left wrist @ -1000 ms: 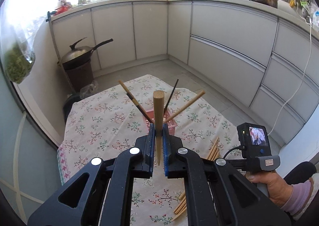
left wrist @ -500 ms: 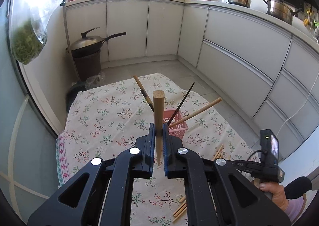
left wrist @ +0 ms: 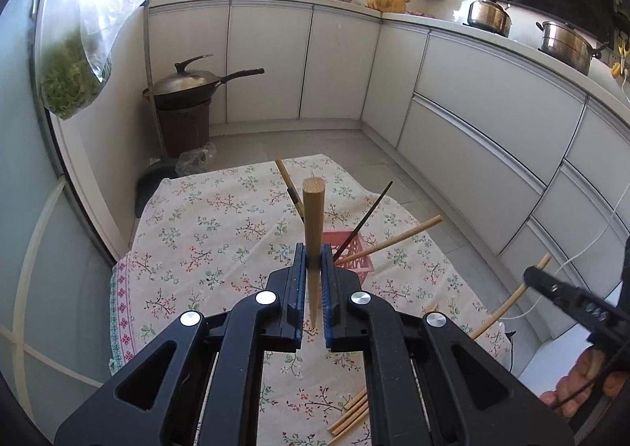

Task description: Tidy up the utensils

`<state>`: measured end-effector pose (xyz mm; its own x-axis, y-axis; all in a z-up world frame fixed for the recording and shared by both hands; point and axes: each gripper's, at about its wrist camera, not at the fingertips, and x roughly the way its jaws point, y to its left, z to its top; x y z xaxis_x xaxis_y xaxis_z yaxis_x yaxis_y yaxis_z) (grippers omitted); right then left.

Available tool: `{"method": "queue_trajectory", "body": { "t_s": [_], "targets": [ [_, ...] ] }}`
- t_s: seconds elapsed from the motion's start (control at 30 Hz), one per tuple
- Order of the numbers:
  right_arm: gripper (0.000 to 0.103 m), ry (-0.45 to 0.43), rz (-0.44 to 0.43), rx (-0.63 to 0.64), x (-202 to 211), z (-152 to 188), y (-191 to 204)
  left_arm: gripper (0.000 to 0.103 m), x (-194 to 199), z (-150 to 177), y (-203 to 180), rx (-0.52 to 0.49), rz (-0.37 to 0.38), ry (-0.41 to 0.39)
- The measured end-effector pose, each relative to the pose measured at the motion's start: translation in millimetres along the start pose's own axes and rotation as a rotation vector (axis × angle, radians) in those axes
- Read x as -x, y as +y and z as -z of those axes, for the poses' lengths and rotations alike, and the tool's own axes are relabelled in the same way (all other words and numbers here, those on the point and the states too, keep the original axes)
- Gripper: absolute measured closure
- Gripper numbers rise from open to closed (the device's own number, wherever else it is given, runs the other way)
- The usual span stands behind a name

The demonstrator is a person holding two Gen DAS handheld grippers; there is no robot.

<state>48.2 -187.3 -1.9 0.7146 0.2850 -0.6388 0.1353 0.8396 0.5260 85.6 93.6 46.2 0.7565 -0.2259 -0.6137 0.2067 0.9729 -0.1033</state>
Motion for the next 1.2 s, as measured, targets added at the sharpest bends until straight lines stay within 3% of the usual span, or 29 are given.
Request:
{"method": "queue_trajectory", "body": {
  "t_s": [0.23,0.53,0.87,0.97,1.03,1.13,1.2],
  "targets": [
    [0.096,-0.11,-0.089,0.048,38.4,-45.5,33.1,0.096,14.7,-16.6,1.8,0.054,-0.014,-0.078],
    [0.095,-0.223,-0.14,0.031,45.8,-101.8,52.0,0.096,16.3,-53.5,-0.2,0.12,-0.008,-0.158],
    [0.095,-0.206,-0.112,0.024,2.2,-131.6,54.5,0.096,-28.1,-80.9,0.9,0.15,0.009,-0.103],
    [0.095,-0.195,-0.099,0.028,-11.7,-137.9,55.8,0.095,-62.0,-77.5,6.5,0.17,0.016,-0.004],
    [0.095,-0.182,-0.092,0.031,-21.1,-141.6,58.3,0.089,-77.6,-70.5,10.2,0.192,0.034,0.041],
    [0.095,-0.171,-0.081,0.031,-30.1,-145.1,58.9,0.084,-73.9,-69.3,21.5,0.25,0.011,0.026],
    [0.095,-0.166,-0.073,0.027,-34.2,-145.6,59.1,0.076,-56.5,-73.4,28.4,0.28,0.001,-0.036]
  ]
}}
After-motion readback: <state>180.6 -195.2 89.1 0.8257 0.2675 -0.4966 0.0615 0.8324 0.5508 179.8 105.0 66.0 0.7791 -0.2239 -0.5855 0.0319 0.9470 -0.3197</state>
